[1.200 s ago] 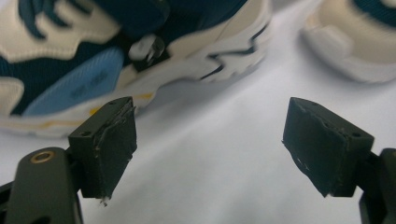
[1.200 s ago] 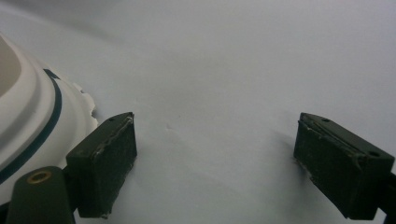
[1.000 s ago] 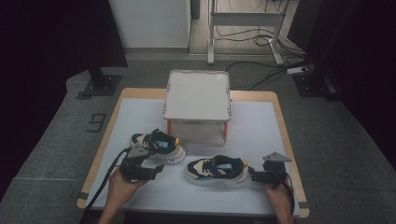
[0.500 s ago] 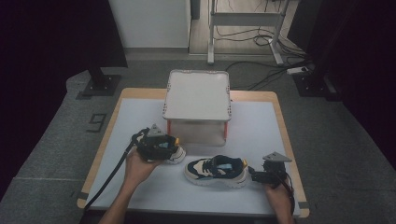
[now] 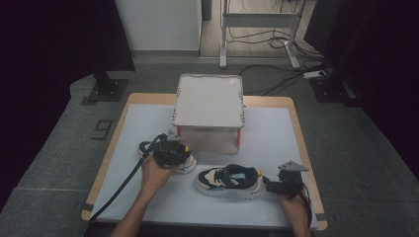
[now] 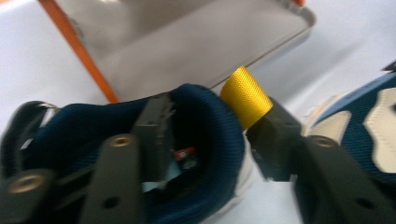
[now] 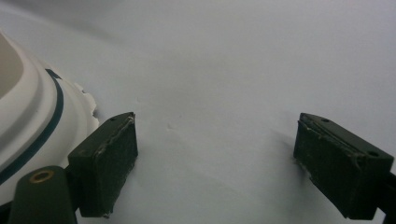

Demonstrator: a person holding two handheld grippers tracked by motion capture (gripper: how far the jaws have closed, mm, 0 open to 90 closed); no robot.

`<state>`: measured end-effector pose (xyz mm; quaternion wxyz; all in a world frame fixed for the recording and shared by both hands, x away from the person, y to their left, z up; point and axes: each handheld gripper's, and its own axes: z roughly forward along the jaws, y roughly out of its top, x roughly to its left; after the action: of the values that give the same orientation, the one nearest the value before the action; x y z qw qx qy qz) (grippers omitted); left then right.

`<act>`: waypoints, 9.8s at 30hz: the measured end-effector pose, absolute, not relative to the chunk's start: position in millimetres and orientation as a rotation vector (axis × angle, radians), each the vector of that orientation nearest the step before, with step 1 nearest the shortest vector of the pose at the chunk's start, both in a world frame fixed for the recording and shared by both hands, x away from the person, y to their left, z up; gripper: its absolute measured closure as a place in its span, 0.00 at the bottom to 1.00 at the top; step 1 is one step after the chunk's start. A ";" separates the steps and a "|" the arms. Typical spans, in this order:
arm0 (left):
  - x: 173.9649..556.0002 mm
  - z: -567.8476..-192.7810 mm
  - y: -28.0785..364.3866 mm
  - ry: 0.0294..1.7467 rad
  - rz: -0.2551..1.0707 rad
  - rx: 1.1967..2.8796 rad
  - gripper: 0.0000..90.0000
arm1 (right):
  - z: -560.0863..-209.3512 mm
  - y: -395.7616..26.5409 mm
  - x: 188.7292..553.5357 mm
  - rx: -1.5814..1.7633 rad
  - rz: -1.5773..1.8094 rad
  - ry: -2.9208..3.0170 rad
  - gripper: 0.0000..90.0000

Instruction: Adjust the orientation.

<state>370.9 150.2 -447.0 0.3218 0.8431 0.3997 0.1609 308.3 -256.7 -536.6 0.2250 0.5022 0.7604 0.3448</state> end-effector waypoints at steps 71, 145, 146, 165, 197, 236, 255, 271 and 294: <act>290.4 -463.3 251.7 1.341 0.469 2.133 0.15 | -536.6 -256.5 308.0 1.380 0.952 2.097 0.15; 294.3 -435.6 226.1 1.113 0.457 2.094 0.28 | -536.7 -256.4 307.9 1.381 0.951 2.096 0.15; 300.3 -436.0 219.1 1.108 0.457 2.098 0.28 | -536.7 -256.5 308.0 1.380 0.951 2.097 0.15; 348.4 -443.1 166.7 1.118 0.442 2.096 0.28 | -536.7 -256.6 308.0 1.380 0.953 2.098 0.15; 400.1 -481.5 128.9 1.304 0.549 2.019 0.26 | -536.7 -256.8 308.1 1.379 0.957 2.101 0.16; 389.4 -471.5 145.4 1.093 0.438 2.053 0.66 | -536.7 -256.7 308.0 1.379 0.957 2.101 0.16; 408.2 -486.5 135.2 1.134 0.563 1.990 0.68 | -536.7 -256.7 308.1 1.379 0.957 2.101 0.16; 387.5 -467.0 147.1 1.072 0.503 2.034 0.29 | -536.7 -256.7 307.9 1.378 0.957 2.101 0.16; 334.9 -504.5 237.2 1.117 0.476 2.122 0.00 | -536.6 -256.3 307.9 1.381 0.947 2.098 0.15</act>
<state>334.9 237.2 -504.5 0.3416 0.8158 0.4294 0.1830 307.9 -256.3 -536.6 0.2265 0.5012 0.7613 0.3434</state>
